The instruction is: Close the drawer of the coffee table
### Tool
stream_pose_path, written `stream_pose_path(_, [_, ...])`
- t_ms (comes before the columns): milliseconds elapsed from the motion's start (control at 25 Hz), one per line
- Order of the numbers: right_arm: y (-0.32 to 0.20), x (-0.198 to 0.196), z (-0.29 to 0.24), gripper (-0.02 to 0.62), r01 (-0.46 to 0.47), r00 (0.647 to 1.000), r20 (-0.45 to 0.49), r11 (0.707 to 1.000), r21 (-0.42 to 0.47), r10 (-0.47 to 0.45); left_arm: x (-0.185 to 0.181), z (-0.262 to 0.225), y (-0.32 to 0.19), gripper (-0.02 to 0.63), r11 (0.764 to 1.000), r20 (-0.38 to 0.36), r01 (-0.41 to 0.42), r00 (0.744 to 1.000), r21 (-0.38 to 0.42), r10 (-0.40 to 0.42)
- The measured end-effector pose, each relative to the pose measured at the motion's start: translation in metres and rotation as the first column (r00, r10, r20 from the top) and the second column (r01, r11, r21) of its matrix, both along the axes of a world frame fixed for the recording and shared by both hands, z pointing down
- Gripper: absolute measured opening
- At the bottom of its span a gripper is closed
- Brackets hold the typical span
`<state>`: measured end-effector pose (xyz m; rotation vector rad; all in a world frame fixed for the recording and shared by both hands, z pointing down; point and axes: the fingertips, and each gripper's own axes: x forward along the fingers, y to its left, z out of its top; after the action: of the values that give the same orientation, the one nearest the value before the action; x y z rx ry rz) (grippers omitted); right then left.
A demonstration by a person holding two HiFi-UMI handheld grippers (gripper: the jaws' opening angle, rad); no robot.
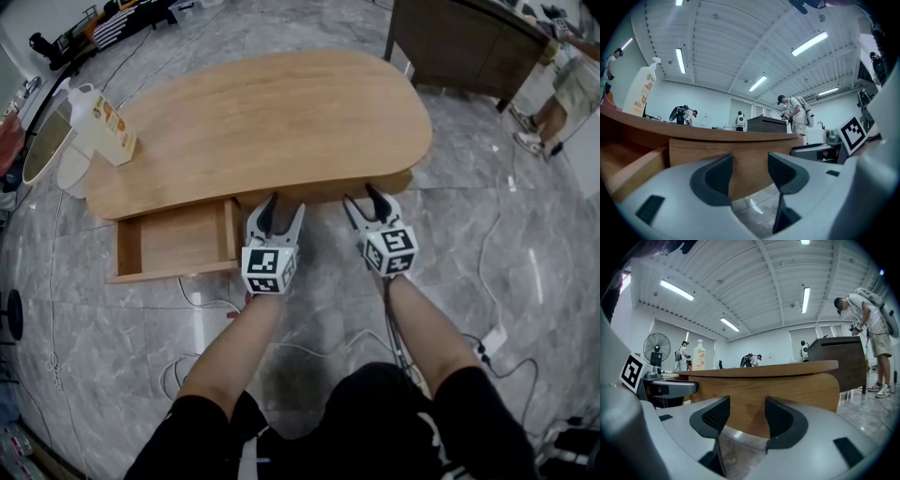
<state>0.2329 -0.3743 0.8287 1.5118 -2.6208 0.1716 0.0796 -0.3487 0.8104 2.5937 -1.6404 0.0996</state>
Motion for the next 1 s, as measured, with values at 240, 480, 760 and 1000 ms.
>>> stream_pose_path(240, [-0.013,-0.001,0.000,0.235,0.003,1.000,-0.014,1.000,0.001,-0.003,-0.001,-0.001,-0.013,0.227,1.000,-0.006,-0.002,1.000,-0.001,0.002])
stream_pose_path(480, [-0.022,0.000,-0.001,0.233,0.010,1.000,-0.011,1.000,-0.021,-0.010,-0.003,-0.003,-0.023,0.225,1.000,-0.047,-0.011,0.999,-0.009,0.011])
stream_pose_path(760, [-0.017,-0.010,-0.010,0.234,0.107,0.994,0.013,0.994,0.018,-0.108,-0.004,-0.004,-0.024,0.207,0.998,0.018,-0.055,0.998,0.018,0.055])
stream_pose_path(1000, [0.030,-0.047,-0.021,0.233,0.262,0.964,0.030,0.963,0.062,-0.264,0.023,0.007,0.012,0.209,0.981,0.014,-0.194,0.981,-0.006,0.194])
